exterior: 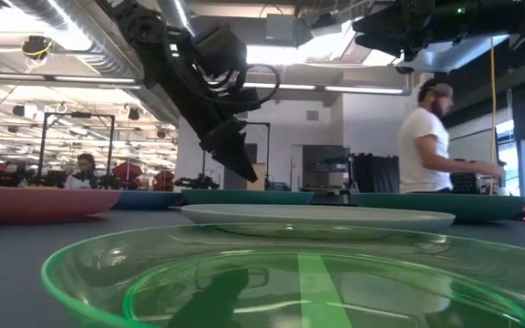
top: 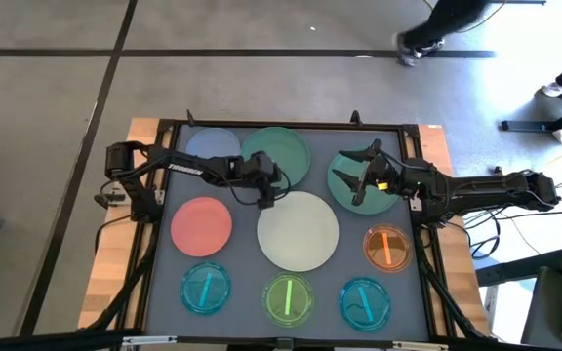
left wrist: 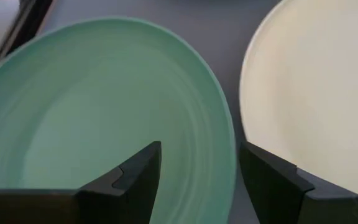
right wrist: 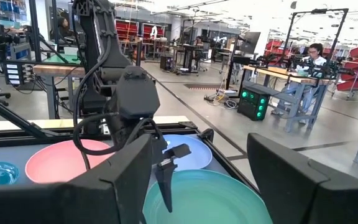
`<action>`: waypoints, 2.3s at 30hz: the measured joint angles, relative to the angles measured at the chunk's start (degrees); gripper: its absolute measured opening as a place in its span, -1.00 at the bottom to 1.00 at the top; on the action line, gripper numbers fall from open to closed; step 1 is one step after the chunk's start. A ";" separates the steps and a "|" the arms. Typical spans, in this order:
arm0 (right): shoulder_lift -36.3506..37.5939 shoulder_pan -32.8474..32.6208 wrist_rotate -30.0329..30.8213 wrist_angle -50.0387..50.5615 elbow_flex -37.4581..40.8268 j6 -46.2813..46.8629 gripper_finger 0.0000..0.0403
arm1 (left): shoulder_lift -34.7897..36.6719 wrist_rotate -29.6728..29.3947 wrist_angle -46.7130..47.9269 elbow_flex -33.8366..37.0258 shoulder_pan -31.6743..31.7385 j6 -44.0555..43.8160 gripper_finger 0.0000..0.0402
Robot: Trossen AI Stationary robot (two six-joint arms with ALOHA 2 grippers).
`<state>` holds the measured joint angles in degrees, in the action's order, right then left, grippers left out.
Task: Stack plastic plates
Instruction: Stack the left green plate on the white plate
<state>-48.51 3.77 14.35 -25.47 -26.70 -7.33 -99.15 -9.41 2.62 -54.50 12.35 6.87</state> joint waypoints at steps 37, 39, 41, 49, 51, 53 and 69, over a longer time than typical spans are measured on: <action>0.00 0.00 0.02 0.42 0.02 -0.02 0.26 | -5.49 -6.87 1.45 0.00 -0.47 4.88 -0.94; -0.01 0.00 0.02 0.39 0.02 -0.02 0.26 | -5.46 -7.16 1.35 0.00 -0.88 6.01 -0.96; 0.00 0.00 0.02 0.39 0.02 -0.02 0.26 | -5.46 -8.50 1.26 0.00 -1.56 6.14 -0.96; -0.01 0.00 0.03 -0.01 0.02 -0.03 0.26 | -2.91 -9.14 1.84 0.00 -5.25 6.97 -0.97; -0.02 0.00 0.02 0.00 0.02 -0.03 0.25 | -1.37 -8.97 1.92 0.00 -6.27 6.93 -0.97; -0.02 0.00 0.04 0.00 0.02 -0.02 0.26 | 0.20 -9.14 1.67 0.00 -7.45 6.95 -0.96; -0.02 0.00 0.03 0.42 0.04 -0.02 0.26 | 4.44 -5.22 -1.45 0.00 -20.09 7.21 -0.95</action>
<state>-48.53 3.77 14.38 -25.06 -26.65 -7.35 -94.72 -14.63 1.17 -54.50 -7.74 14.09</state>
